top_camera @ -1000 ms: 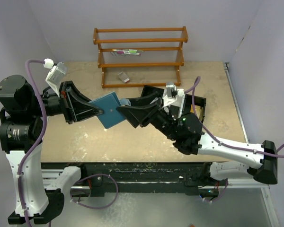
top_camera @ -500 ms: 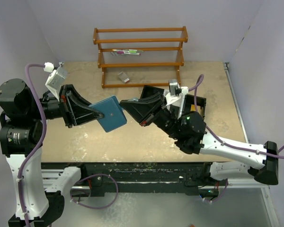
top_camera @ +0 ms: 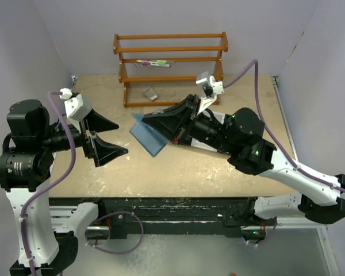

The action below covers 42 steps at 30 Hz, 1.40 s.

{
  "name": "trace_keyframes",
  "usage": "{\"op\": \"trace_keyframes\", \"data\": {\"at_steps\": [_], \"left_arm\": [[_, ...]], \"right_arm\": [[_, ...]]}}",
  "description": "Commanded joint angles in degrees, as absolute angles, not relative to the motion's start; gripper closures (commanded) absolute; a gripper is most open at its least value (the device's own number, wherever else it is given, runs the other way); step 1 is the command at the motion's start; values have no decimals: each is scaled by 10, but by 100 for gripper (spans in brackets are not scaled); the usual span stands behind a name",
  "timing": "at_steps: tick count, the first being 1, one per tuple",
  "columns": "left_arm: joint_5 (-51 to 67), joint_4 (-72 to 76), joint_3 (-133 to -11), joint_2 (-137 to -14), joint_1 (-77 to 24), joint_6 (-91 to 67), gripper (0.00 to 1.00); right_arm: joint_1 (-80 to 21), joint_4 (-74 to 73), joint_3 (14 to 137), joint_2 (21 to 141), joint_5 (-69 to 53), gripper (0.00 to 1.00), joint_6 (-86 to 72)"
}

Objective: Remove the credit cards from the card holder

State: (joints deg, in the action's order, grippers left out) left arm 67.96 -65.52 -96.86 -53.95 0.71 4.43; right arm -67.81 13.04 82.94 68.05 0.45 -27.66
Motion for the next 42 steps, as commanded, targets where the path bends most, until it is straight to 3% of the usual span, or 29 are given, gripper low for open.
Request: {"op": "trace_keyframes", "data": {"at_steps": [1,5,14,21,34,40,42], "left_arm": [[626,-680,-963,-532,7,169,1],[606,-677,-942,-521,7,200,0],[741,-770,-934,-489,7,316,5],[718,-804,-924,-491,7,375,16],[737,-723,-891,-508,7,300,52],[725,-691,-868,-558,7,278,88],[722,-667,-860,-576,7,259,94]], "right_arm": [[-678,-11,892,714,-74,100,-217],[-679,-45,924,745,-129,100,-209],[-679,-25,954,783,-192,100,-215],[-678,-22,980,798,-207,100,-216],[-668,-39,1012,834,-212,100,-216],[-583,3,979,856,-270,98,-290],[-567,18,965,854,-271,87,-294]]}}
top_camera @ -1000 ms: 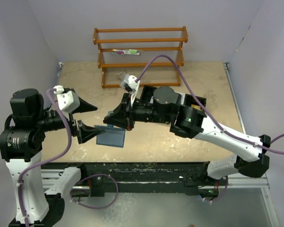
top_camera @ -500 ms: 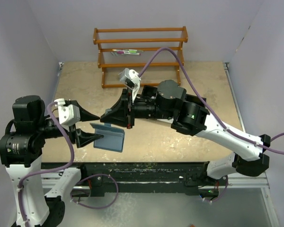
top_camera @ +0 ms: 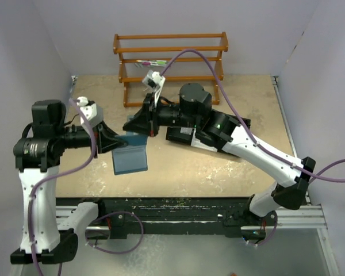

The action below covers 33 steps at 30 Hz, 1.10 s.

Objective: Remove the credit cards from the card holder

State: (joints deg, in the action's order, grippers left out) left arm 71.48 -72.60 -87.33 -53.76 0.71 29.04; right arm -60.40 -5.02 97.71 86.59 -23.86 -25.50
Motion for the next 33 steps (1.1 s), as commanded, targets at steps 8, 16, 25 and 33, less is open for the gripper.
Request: {"op": "trace_keyframes", "data": {"at_steps": [8,16,25,33], "left_arm": [[705,-502,-797,-612,7,100,100],[738,-265,-778,-628,7,-190,100],[751,-87,-742,-620,6,-400,100],[754,-19,-740,-611,7,-492,100]], "right_arm": [[-502,61,882,805,-255,23,-320],[-438,218,599,646,-257,12,-398],[-439,357,499,640,-282,12,-447],[-443,420,487,665,-292,31,-466]]}}
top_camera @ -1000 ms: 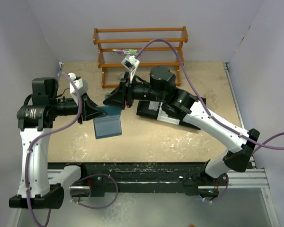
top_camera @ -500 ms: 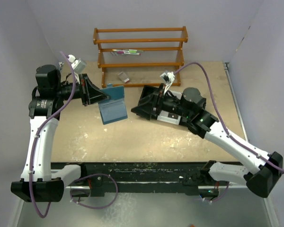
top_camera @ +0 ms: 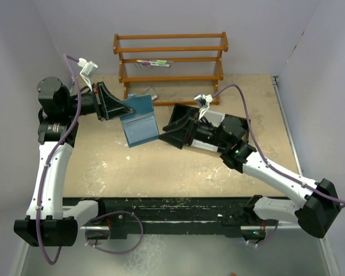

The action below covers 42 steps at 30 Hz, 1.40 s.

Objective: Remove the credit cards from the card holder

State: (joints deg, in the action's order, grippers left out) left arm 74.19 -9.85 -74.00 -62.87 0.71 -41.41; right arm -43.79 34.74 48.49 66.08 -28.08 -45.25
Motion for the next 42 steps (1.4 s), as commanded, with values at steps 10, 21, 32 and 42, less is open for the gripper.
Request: {"op": "trace_keyframes", "data": {"at_steps": [10,21,32,42], "left_arm": [[750,6,-737,-610,6,-533,100],[754,11,-725,-593,6,-553,100],[757,5,-723,-589,6,-548,100],[761,-35,-720,-579,6,-501,100]], "right_arm": [[-464,431,498,690,-268,54,-463],[-468,448,519,702,-219,58,-473],[-475,478,537,720,-221,29,-496],[-483,504,566,750,-226,24,-532]]}}
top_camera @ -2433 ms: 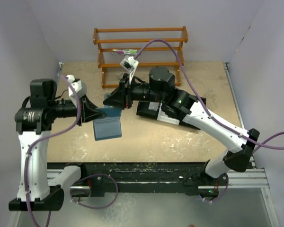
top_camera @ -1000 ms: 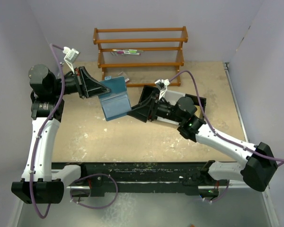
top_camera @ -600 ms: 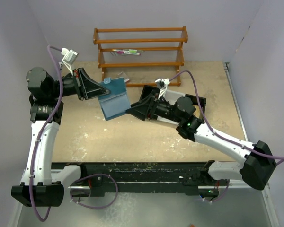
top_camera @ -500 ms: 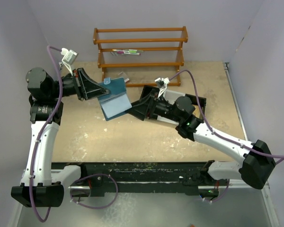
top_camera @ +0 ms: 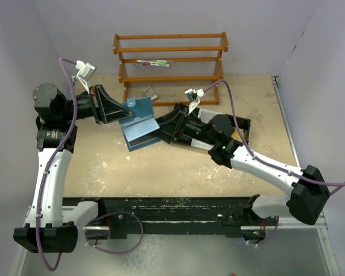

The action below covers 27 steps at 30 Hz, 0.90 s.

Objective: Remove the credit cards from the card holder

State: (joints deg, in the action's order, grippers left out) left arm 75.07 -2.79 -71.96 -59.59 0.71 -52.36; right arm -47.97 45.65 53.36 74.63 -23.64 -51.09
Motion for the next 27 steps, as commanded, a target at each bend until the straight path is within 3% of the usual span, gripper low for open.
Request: {"op": "trace_keyframes", "data": {"at_steps": [1,10,16,20,27], "left_arm": [[762,-37,-720,-578,6,-500,100],[772,-53,-718,-572,6,-490,100],[773,-55,-714,-567,7,-490,100],[774,-63,-704,-562,6,-484,99],[756,-260,-739,-562,7,-281,82]], "right_arm": [[-484,503,566,750,-218,23,-534],[-492,509,572,755,-191,21,-539],[-500,528,572,774,-200,29,-547],[-504,553,592,786,-210,51,-560],[-504,553,554,760,-239,93,-570]]}}
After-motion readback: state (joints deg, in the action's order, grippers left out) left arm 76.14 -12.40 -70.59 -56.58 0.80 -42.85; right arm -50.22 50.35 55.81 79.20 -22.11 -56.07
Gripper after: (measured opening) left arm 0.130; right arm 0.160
